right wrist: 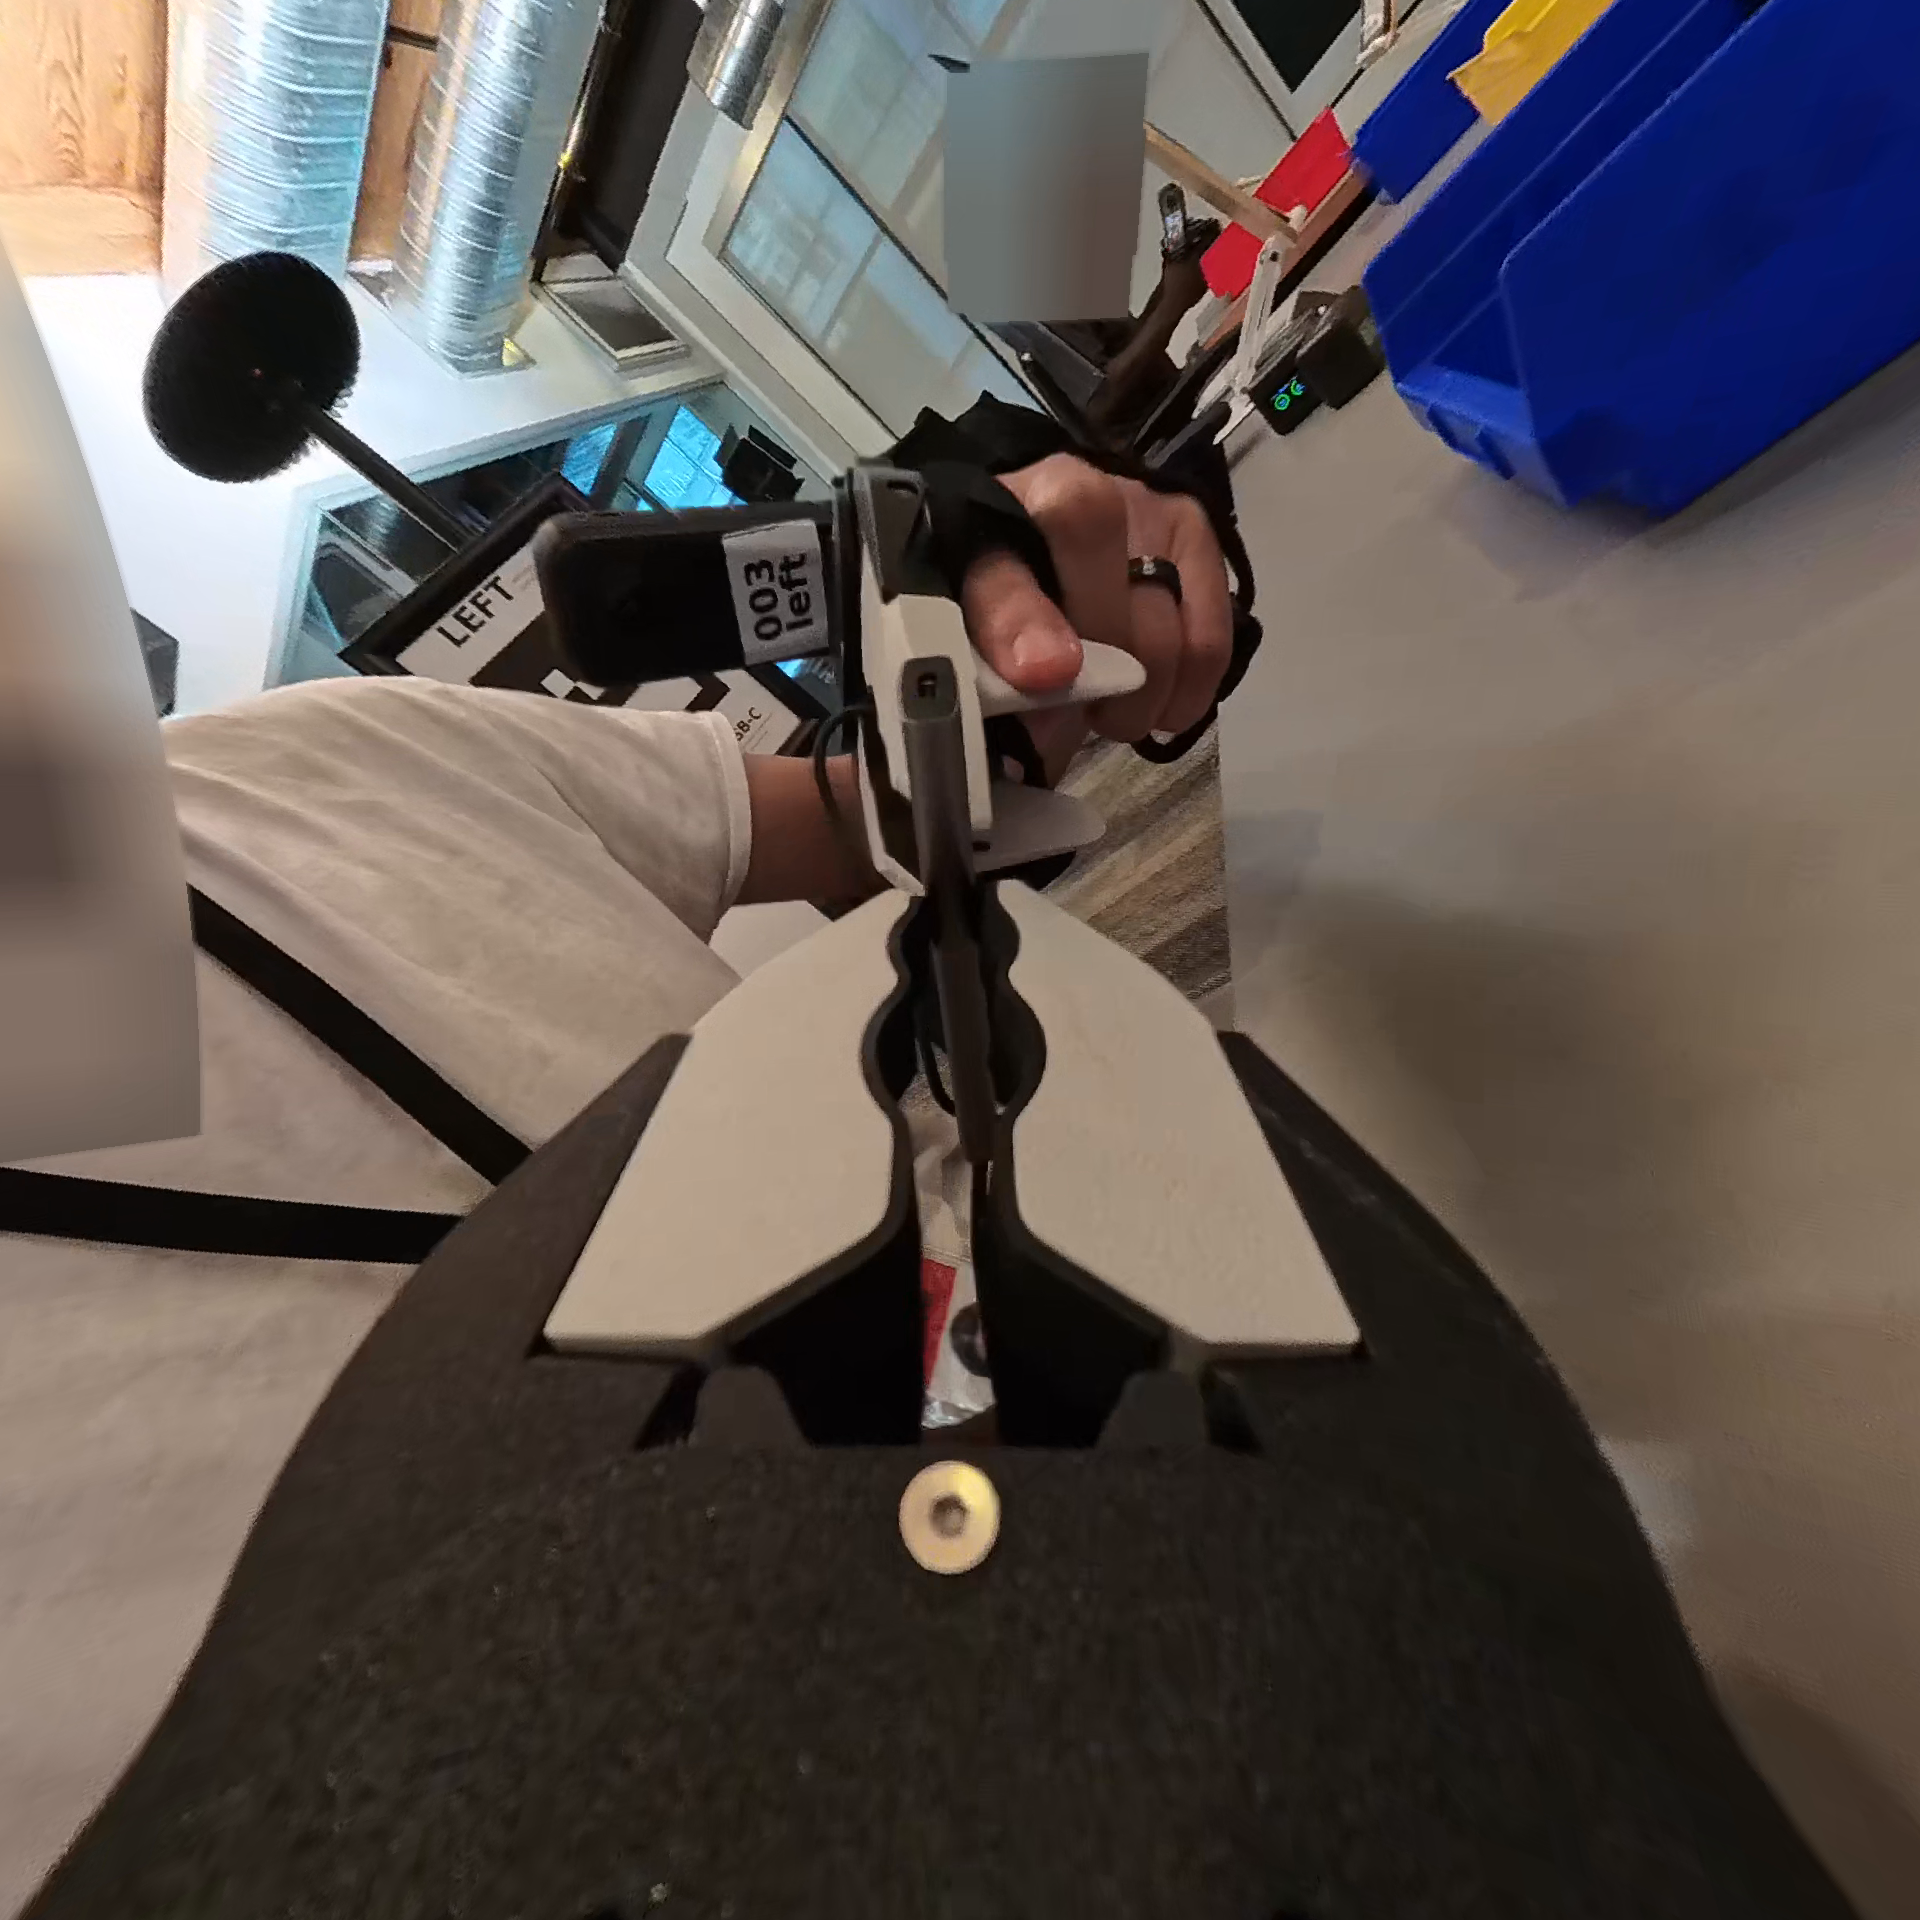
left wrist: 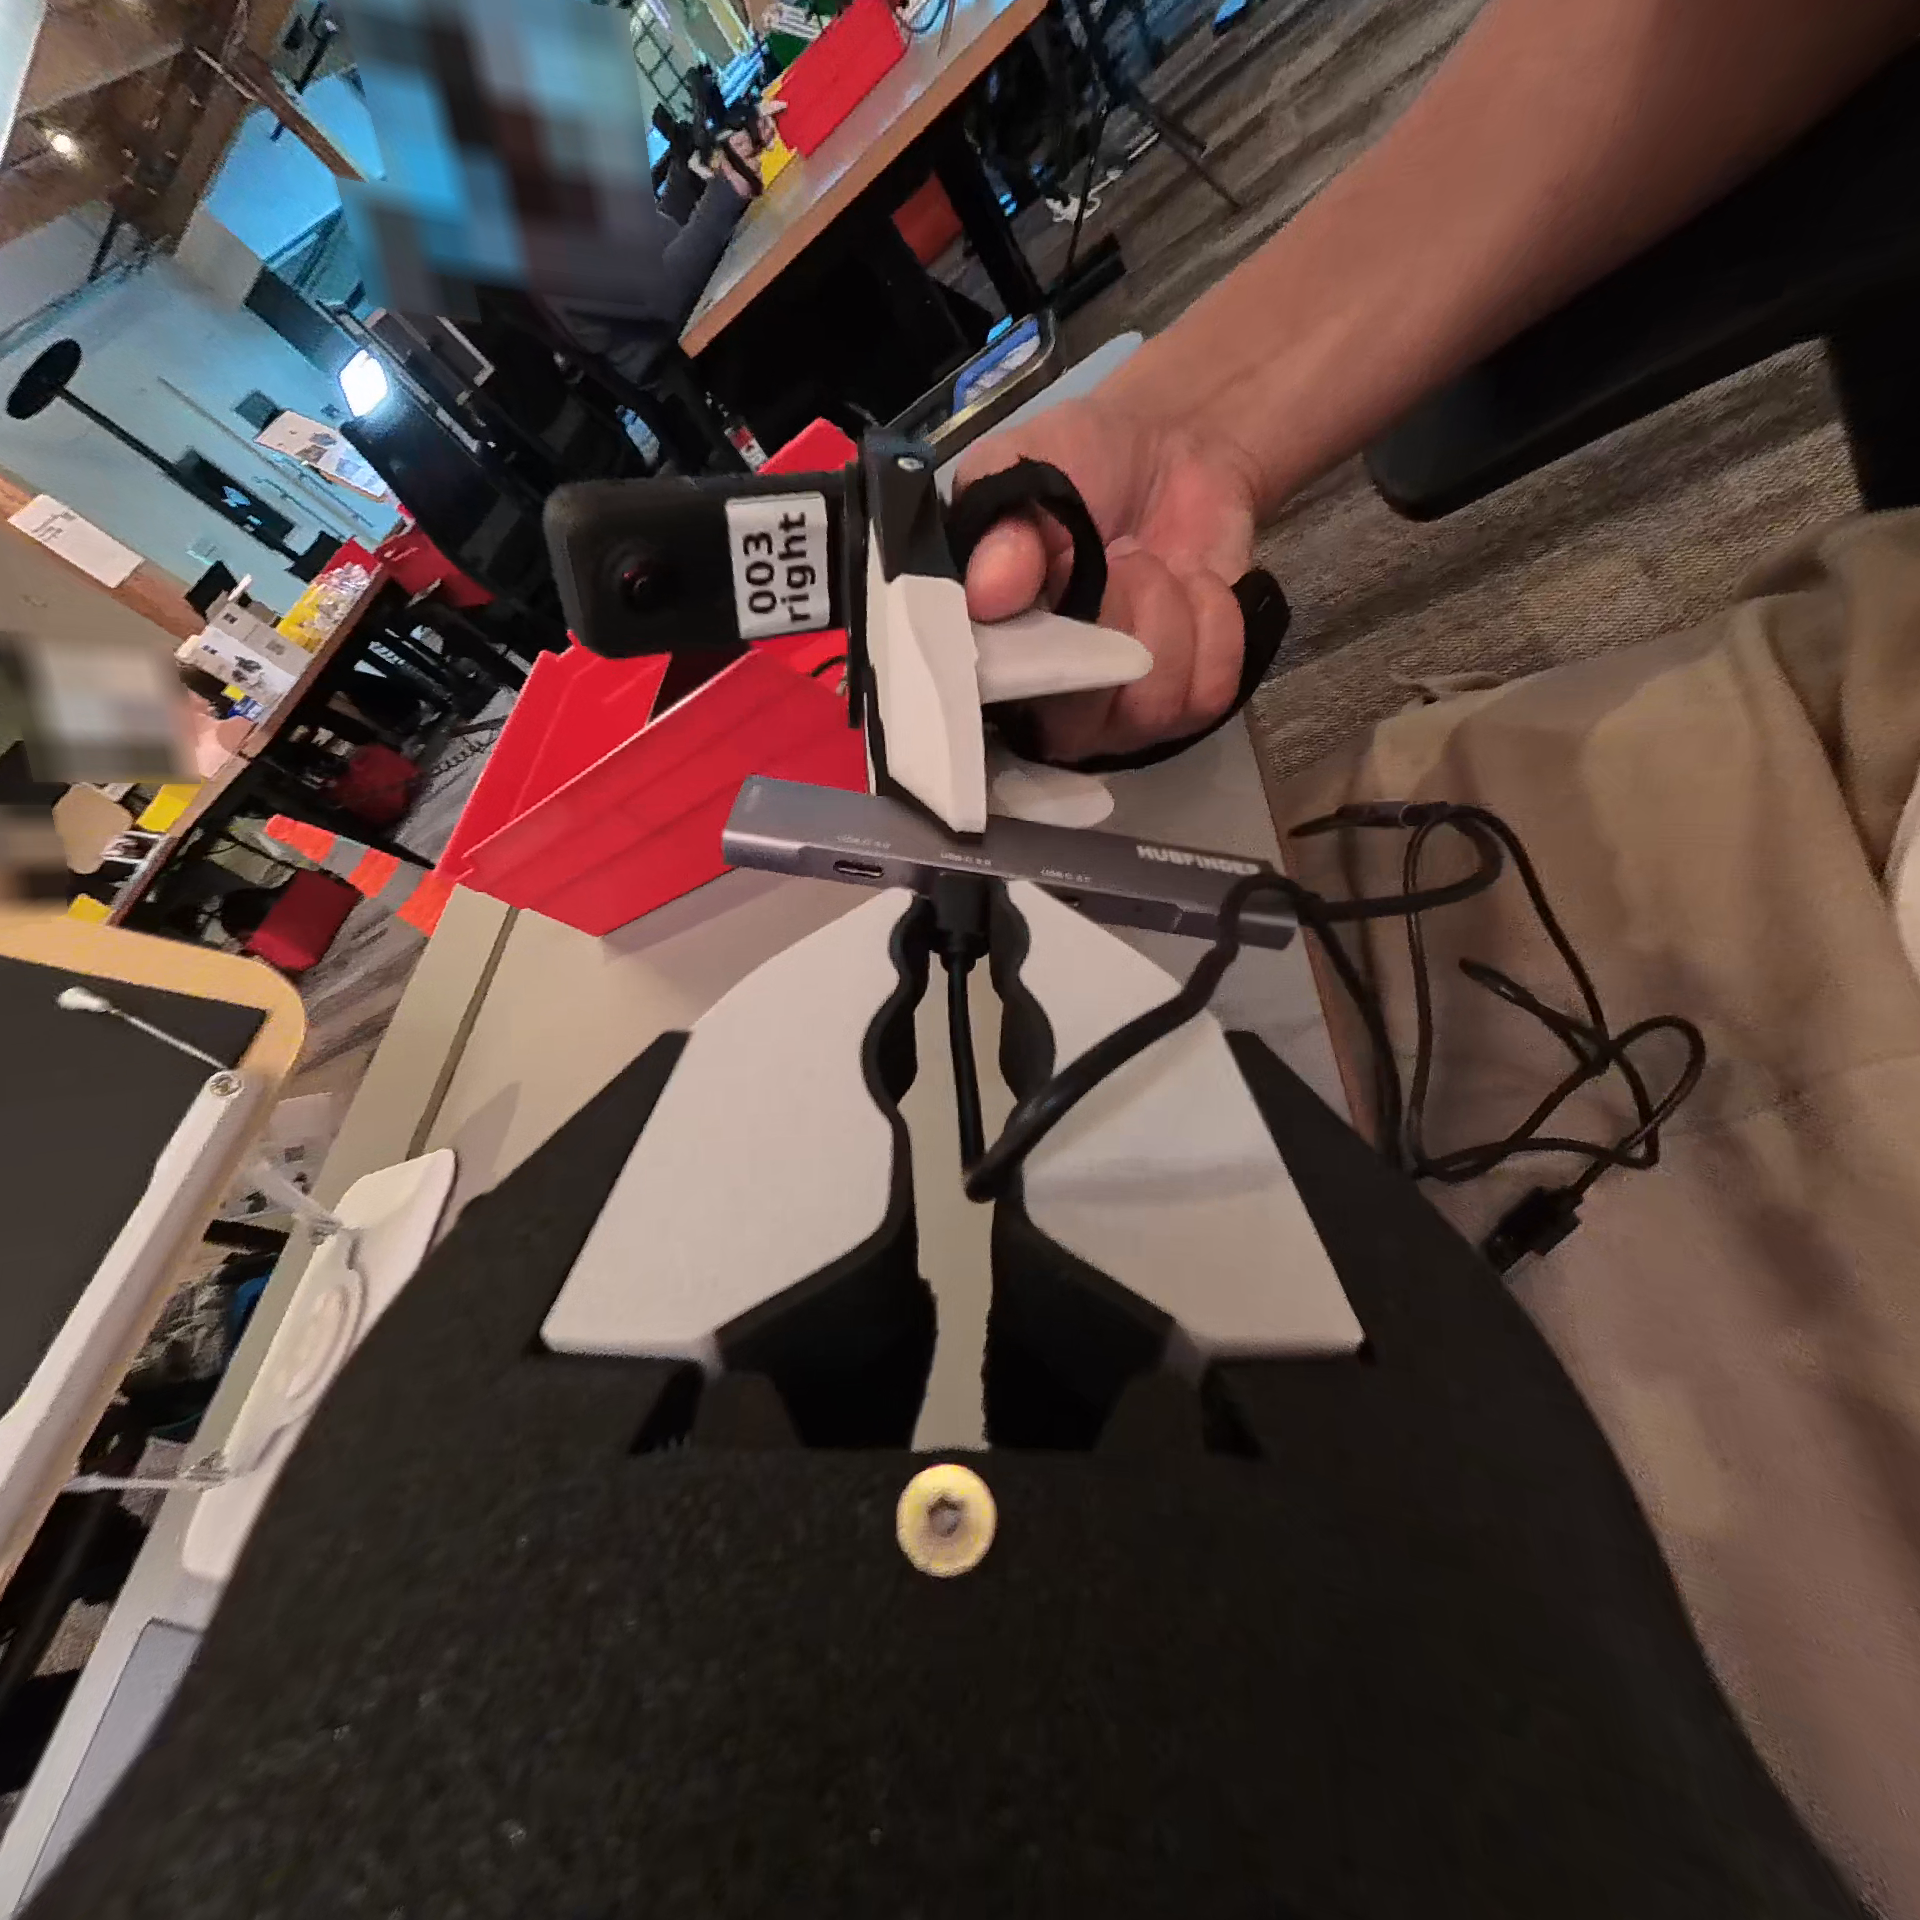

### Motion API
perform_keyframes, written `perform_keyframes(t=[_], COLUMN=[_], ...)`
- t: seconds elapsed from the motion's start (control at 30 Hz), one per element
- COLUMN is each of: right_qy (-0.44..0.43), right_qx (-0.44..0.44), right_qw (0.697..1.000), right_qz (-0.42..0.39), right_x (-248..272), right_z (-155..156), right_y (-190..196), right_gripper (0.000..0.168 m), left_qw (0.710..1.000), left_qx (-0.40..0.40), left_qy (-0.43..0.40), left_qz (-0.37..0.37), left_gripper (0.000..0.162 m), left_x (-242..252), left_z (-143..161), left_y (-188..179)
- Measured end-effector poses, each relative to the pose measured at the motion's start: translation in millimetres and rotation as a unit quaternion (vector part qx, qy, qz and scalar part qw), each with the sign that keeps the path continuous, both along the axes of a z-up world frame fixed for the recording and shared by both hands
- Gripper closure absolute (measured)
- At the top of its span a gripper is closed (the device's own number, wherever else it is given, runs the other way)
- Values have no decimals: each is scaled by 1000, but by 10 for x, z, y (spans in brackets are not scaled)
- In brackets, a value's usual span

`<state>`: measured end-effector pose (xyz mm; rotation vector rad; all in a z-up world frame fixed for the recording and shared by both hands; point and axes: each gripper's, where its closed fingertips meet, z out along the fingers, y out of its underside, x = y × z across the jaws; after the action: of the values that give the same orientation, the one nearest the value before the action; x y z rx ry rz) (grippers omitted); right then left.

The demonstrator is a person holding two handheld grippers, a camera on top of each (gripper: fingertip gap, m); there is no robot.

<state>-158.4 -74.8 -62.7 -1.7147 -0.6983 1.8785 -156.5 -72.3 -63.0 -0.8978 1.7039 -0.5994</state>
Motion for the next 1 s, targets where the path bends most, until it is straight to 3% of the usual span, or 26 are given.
perform_keyframes(t=[0.33,0.37,0.43,0.47,0.57,0.67,0.77,1.0], right_qy=[-20,-1,65,40,-55,-19,-24,-40], right_qx=[34,32,-1,30,140,102,118,186], right_qw=[999,999,988,988,988,990,982,961], right_qz=[-17,-29,-140,-143,-43,-94,-147,-200], right_x=[-24,90,712,730,73,263,462,644], right_z=[23,78,245,238,280,376,364,712], right_y=[12,62,454,434,-31,217,364,402], right_gripper=[160,159,162,161,160,160,160,160], left_qw=[999,999,993,992,996,983,959,945], left_qx=[-32,-40,-71,-66,-20,-31,-57,-94], left_qy=[-14,-32,-81,-84,-40,-56,-62,-58], left_qz=[-2,13,54,62,83,172,272,308], left_gripper=[151,152,152,152,152,152,152,152], left_x=[-65,-153,-474,-526,-351,-414,-576,-613], left_z=[39,129,387,406,239,284,257,184], left_y=[45,137,447,488,488,836,1182,1276])
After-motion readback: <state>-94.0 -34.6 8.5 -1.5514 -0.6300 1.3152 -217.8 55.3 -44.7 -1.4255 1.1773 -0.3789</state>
